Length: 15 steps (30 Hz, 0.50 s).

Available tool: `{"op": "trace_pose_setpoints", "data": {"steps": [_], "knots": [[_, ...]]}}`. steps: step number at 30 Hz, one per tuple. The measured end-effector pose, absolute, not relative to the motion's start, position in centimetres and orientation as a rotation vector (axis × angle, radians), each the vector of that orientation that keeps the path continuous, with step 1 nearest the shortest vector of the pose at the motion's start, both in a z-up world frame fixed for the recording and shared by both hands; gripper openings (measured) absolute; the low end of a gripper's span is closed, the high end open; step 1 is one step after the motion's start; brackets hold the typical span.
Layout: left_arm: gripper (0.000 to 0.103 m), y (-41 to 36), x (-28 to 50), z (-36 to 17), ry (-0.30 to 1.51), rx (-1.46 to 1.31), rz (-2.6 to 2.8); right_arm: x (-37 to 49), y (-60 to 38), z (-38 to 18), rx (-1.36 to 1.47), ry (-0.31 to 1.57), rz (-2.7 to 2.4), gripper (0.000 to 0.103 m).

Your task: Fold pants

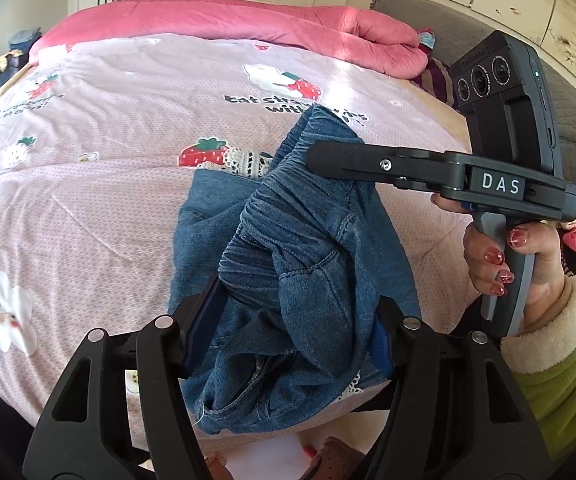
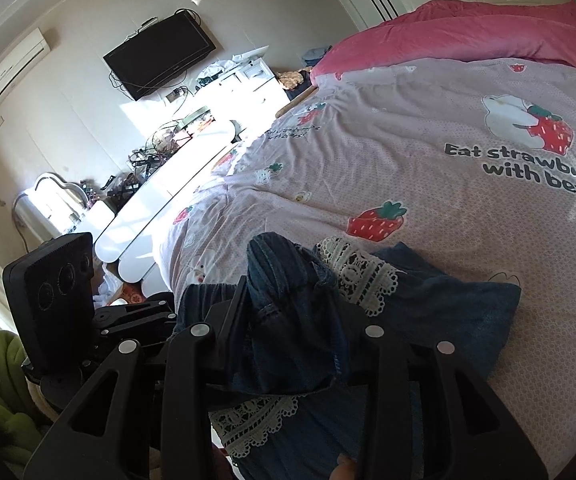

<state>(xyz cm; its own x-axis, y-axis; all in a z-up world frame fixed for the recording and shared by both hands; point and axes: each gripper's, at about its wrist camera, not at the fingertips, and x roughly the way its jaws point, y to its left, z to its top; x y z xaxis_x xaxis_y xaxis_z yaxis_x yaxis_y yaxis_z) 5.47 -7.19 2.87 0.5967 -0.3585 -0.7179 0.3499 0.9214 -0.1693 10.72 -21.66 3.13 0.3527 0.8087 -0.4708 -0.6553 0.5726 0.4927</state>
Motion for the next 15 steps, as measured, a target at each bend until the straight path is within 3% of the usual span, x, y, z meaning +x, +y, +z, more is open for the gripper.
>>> {"op": "trace_pose_setpoints", "data": {"steps": [4,9,15], "knots": [[0.054,-7.6,5.3,2.7,0.841,-0.006,-0.418,11.0,-22.0,2.8,0.249,0.761,0.937,0.041],[0.054,-8.0,4.6,2.6,0.850,-0.005,-0.438,11.3,-23.7,2.2,0.343,0.780,0.891,0.062],[0.058,-9.4,3.7,2.1,0.857,0.014,-0.467,9.9,-25.8,2.1,0.386,0.750,0.840,0.067]]}}
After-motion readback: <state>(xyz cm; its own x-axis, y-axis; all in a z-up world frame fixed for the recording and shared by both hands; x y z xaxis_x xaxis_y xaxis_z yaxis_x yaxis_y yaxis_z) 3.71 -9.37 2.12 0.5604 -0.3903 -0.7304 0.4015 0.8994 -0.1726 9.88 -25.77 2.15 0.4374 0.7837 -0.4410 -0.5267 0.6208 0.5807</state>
